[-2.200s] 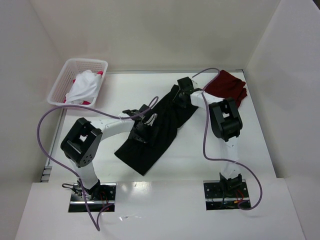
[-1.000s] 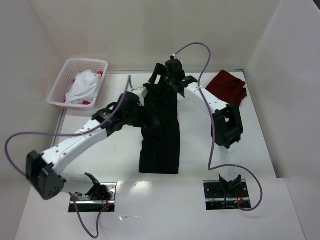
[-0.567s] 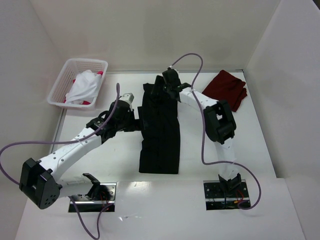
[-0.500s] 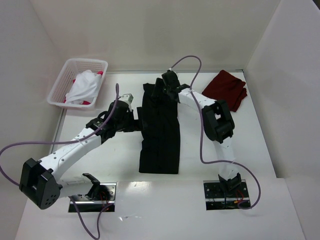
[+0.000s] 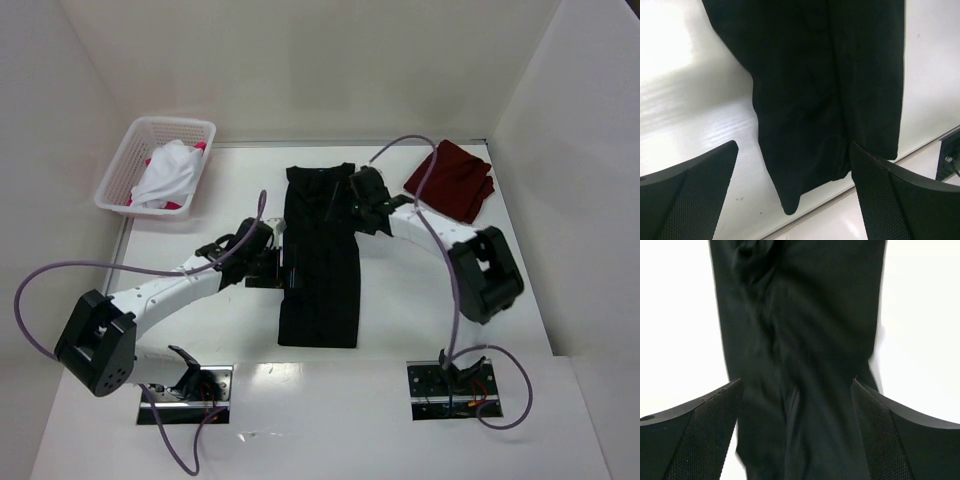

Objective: Fold and stack the t-shirts
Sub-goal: Grab the bottom of the folded rectangular tshirt with both arms

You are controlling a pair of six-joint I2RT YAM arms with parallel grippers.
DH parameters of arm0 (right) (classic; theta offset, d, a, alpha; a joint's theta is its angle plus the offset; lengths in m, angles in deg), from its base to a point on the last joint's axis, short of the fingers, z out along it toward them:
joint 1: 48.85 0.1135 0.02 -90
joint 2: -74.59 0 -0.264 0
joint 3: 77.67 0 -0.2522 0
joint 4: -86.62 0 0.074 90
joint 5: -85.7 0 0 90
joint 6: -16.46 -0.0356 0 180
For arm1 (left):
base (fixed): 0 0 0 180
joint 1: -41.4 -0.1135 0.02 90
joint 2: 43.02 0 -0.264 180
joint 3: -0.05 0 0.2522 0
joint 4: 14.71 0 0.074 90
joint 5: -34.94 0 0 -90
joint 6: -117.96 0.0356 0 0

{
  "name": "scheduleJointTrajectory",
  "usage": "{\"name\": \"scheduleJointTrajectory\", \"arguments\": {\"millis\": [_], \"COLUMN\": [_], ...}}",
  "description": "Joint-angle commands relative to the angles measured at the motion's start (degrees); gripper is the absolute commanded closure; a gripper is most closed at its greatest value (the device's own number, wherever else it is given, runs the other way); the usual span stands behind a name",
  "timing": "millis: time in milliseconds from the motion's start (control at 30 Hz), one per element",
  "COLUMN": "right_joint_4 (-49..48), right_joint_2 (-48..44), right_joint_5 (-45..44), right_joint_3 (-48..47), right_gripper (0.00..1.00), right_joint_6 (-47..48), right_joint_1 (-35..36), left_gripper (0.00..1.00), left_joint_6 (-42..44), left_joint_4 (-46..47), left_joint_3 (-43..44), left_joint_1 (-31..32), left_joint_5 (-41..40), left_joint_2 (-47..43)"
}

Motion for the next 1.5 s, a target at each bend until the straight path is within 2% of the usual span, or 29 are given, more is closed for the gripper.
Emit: {"name": "scheduleJointTrajectory", "arguments": {"millis": [0,167,233,367,633,933,1033,1267,1367,1400,1467], "right_joint_4": [-1.74,-0.69,-0.16,1.87,3.19,4.59,3.46,0.73,0.2,0.2,0.2], "right_joint_2": [-10.7,-21.09,-26.17,-32.96,-37.71,-42.19,-42.73,-37.64,-36.49,-36.49,-36.49], "right_joint_5": [1.97,2.68,4.26,4.79,7.07,8.31,8.92,8.92,8.92,8.92,8.92], "right_joint_3": [6.71,22.87,28.58,34.14,42.04,47.32,48.21,47.51,47.51,47.51,47.51], "right_gripper": [0.07,0.08,0.13,0.18,0.23,0.28,0.33,0.43,0.47,0.51,0.54], "right_joint_6": [-2.69,-8.21,-9.98,-14.73,-22.37,-24.76,-26.08,-27.92,-27.92,-27.92,-27.92], "right_joint_1": [-0.43,1.06,2.55,7.03,15.38,18.72,19.35,23.39,23.39,23.39,23.39], "left_gripper": [0.0,0.0,0.0,0.01,0.07,0.09,0.09,0.11,0.16,0.18,0.26], "left_joint_6": [-1.77,-7.83,-8.63,-9.16,-10.22,-11.35,-11.98,-13.73,-15.04,-15.05,-15.67], "left_joint_4": [0.28,-0.43,-0.43,-0.95,-0.95,-0.95,-0.95,-2.27,-1.74,-1.22,-0.34], "left_joint_3": [-1.08,-4.76,-6.61,-7.84,-10.74,-12.42,-12.42,-11.36,-11.89,-11.89,-12.42], "left_joint_1": [0.52,0.52,0.52,1.05,1.66,4.03,6.06,6.93,6.93,6.93,6.93], "left_joint_5": [4.07,3.54,4.07,4.94,9.16,10.31,10.31,6.8,5.92,5.92,5.92], "left_joint_2": [1.0,0.48,0.48,-0.75,-1.98,-0.41,1.0,2.15,2.76,2.76,3.47]}}
